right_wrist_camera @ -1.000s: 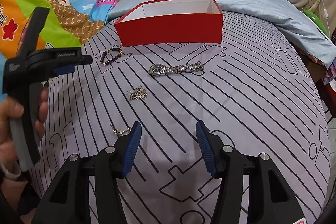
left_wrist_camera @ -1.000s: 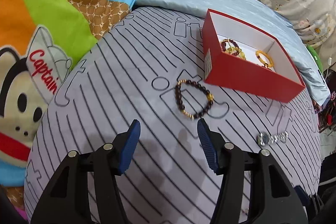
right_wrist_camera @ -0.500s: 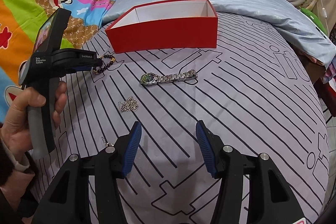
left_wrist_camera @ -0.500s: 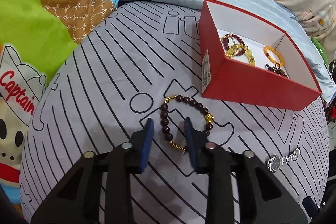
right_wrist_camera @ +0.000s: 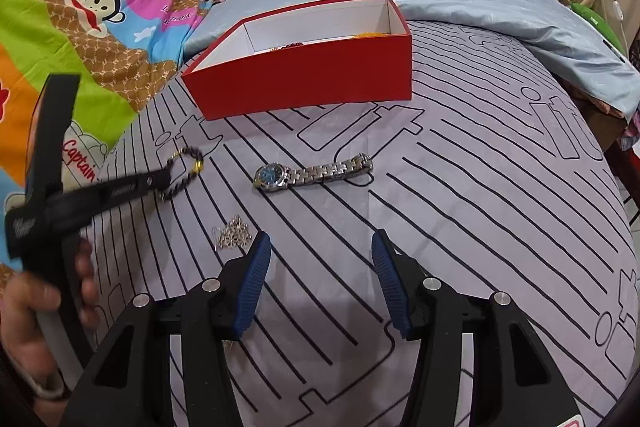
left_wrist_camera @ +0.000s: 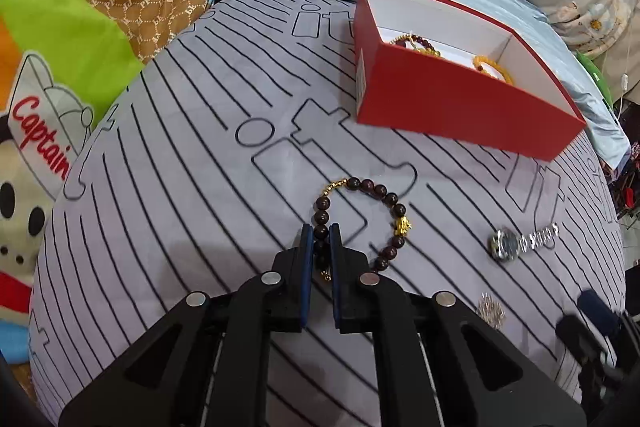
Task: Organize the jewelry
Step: 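Grasp the dark red bead bracelet with the left tool while the right tool moves toward the silver watch, then grasp the silver watch by its band with the right tool while the left tool holds the bracelet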
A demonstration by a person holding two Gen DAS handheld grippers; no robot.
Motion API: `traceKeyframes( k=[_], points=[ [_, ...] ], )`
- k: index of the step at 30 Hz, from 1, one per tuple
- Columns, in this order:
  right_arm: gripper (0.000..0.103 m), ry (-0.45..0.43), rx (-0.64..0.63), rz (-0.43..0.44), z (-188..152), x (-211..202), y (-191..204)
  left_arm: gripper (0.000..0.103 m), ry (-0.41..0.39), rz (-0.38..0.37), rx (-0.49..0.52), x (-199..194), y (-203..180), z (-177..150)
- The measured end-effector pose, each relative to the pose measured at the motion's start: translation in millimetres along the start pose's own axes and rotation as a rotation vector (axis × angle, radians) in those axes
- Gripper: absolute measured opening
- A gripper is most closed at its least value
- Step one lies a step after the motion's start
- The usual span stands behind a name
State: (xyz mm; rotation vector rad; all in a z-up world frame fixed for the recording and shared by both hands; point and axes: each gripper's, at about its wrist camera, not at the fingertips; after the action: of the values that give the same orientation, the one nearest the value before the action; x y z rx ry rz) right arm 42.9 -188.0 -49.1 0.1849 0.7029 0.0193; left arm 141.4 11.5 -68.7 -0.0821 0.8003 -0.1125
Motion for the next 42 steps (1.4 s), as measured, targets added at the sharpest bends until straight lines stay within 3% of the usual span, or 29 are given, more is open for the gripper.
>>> traceKeyframes(
  k=[10,17,23,29,40,42],
  points=[
    [0.039,0.022,0.01,0.021,9.7,26.5,5.6,0.008,0.018,-0.009,-0.009,-18.4,1.2,-19.6],
    [0.039,-0.016,0.008,0.014,36.3,34.7,0.7,0.008,0.014,-0.006,0.006,-22.3,-1.0,-24.1],
    [0.038,0.004,-0.021,0.013,49.8,57.4,2.0,0.008,0.017,-0.008,0.003,-22.9,-0.8,-24.3],
    [0.018,0.051,-0.01,0.004,40.1,66.5,-4.6,0.008,0.015,-0.003,0.008,-23.3,-1.3,-24.9],
    [0.018,0.098,0.024,0.08,8.4,37.2,2.2,0.008,0.015,-0.004,0.008,-23.5,-1.3,-25.0],
    [0.022,0.078,0.015,0.084,9.8,33.5,7.1,0.008,0.014,-0.002,0.009,-23.6,-1.3,-24.9]
  ],
)
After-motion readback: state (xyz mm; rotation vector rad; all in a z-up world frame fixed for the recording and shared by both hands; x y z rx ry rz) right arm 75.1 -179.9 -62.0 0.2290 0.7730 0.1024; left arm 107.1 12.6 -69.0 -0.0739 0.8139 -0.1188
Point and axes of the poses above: each gripper's, at about its wrist camera, not at the fingertips, and x roughly the way its jaws point, y to its left, z to its top, and after that the axes turned 12 degrees about -y, right-handed
